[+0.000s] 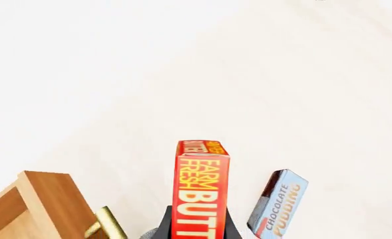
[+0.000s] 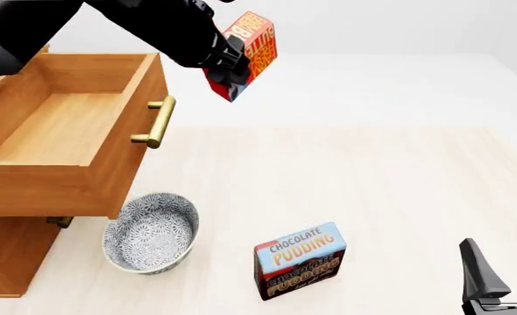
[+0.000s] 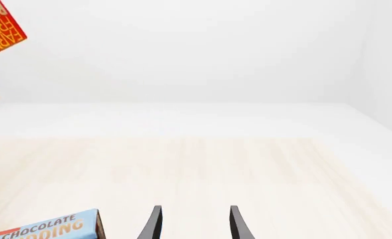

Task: Put the butter at the back in the top drawer of the cabinet and close it.

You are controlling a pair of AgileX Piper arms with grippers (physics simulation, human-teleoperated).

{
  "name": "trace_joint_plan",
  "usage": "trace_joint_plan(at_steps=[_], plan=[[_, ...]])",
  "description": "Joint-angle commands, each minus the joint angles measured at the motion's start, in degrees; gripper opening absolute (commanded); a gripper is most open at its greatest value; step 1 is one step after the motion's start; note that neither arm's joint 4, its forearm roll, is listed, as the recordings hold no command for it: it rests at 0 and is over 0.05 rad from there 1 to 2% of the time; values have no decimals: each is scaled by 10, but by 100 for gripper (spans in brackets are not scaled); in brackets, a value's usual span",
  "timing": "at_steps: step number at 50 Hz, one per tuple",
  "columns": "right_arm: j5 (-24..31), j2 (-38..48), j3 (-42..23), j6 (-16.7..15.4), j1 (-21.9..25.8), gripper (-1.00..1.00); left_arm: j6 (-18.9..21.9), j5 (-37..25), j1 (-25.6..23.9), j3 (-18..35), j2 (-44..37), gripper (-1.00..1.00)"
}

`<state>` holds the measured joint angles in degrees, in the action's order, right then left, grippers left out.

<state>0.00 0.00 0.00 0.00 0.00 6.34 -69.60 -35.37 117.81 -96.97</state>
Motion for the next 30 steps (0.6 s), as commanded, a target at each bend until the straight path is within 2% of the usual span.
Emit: trace_joint_plan(at_steps=[1,8,30], plan=[[0,0,0,0,0,100,26,13,51,-54,57,-100],[0,0,0,0,0,100,40,13,94,-87,93,-100],[0,0,0,0,0,100,42,11,136,-104,125,-100]])
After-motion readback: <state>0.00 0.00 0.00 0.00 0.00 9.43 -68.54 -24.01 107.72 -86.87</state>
